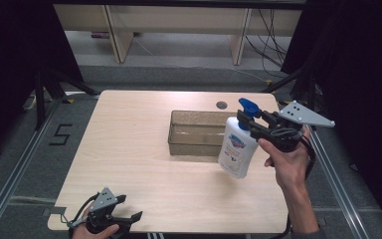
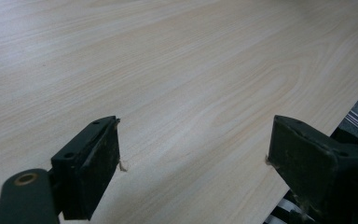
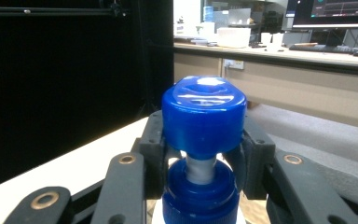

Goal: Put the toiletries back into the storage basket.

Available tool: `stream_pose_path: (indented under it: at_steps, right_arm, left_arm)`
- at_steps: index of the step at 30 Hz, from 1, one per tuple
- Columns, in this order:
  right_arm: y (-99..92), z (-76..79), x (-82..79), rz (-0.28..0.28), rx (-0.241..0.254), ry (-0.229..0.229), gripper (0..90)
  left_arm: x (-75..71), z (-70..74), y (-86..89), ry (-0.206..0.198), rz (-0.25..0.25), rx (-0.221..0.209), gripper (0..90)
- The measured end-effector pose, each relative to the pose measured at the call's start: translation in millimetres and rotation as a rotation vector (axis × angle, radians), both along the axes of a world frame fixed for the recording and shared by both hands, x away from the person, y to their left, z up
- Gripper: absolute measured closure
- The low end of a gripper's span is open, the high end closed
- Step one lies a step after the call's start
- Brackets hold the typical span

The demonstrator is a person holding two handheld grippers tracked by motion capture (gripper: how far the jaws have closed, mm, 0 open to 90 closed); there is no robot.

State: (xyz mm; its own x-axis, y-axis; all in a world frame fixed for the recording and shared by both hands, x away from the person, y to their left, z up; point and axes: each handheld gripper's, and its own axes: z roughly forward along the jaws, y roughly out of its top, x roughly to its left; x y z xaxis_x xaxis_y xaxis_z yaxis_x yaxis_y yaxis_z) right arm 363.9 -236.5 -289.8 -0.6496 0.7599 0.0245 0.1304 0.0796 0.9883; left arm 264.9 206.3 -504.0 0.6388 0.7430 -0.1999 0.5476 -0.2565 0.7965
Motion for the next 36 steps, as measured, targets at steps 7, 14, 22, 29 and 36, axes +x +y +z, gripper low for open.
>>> stream_pose_path:
  at_steps: [7,14,22,29,36]
  right_arm:
    - [-2.2,13.0,8.4,-0.007,0.015,-0.001,61.5]
    - [-3.4,22.7,18.5,-0.028,0.045,-0.005,61.6]
    - [-5.4,30.1,34.9,-0.060,0.041,-0.006,61.5]
    - [-4.1,33.9,53.4,-0.075,0.013,0.004,61.5]
    - [-1.6,34.7,70.1,-0.092,0.024,0.010,61.5]
  left_arm:
    - [0.2,-0.3,-0.1,-0.002,0.002,0.000,15.8]
    - [0.0,0.0,-0.5,0.002,0.006,0.003,15.9]
    - [0.4,0.6,-0.2,-0.006,-0.013,0.000,15.8]
    - [0.0,0.9,-0.6,0.002,-0.015,0.008,15.9]
    - [0.4,0.5,0.0,0.002,-0.016,0.009,15.8]
